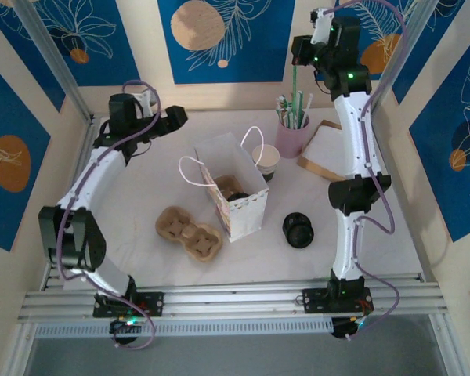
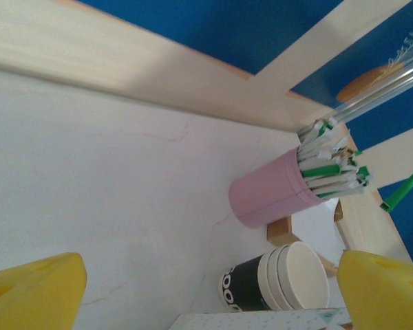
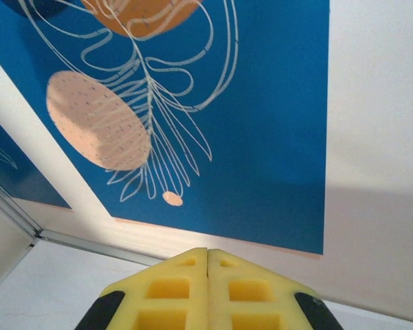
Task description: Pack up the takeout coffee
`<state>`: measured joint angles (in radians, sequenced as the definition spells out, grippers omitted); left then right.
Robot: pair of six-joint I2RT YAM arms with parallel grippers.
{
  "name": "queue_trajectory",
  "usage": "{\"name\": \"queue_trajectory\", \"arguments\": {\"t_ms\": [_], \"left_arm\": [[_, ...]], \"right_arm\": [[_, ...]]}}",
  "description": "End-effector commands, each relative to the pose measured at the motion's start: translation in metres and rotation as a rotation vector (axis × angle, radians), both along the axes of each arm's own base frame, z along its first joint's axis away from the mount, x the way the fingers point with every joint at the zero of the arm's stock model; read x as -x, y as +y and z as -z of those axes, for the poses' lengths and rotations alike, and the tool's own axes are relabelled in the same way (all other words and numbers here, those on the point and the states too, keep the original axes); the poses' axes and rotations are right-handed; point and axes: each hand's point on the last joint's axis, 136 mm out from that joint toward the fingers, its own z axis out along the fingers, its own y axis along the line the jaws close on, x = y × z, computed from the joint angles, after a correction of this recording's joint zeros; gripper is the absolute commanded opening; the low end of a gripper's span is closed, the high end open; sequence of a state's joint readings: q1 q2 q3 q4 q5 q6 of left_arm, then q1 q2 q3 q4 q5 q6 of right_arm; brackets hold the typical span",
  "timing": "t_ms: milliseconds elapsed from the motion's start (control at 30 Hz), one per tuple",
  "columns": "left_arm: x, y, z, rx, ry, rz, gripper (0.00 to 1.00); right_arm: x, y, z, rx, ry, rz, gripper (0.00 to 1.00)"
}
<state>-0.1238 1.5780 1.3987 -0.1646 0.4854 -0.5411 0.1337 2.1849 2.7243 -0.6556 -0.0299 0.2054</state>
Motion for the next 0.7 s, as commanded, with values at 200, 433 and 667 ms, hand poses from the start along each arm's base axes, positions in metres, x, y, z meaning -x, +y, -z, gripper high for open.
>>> {"name": "queue_trajectory", "arguments": {"t_ms": [200,433,667], "left_arm": [[0.05,0.018,-0.055,-0.047,-0.075,-0.047,0.96],[0.094,0.017,-0.074,-0.035,-0.073,-0.009,0.98],[0.126,0.016,-0.089,-0.013,-0.084,0.019,0.99]], "right_arm": [[0.067,0.011,-0.075,-0.022,-0.123,-0.044,0.0],[0.118,0.025,-0.097,-0.045,-0.144,-0.103,0.0],[0.16,0.035,-0.098,-0.106,-0.131,-0.166,0.0]]}}
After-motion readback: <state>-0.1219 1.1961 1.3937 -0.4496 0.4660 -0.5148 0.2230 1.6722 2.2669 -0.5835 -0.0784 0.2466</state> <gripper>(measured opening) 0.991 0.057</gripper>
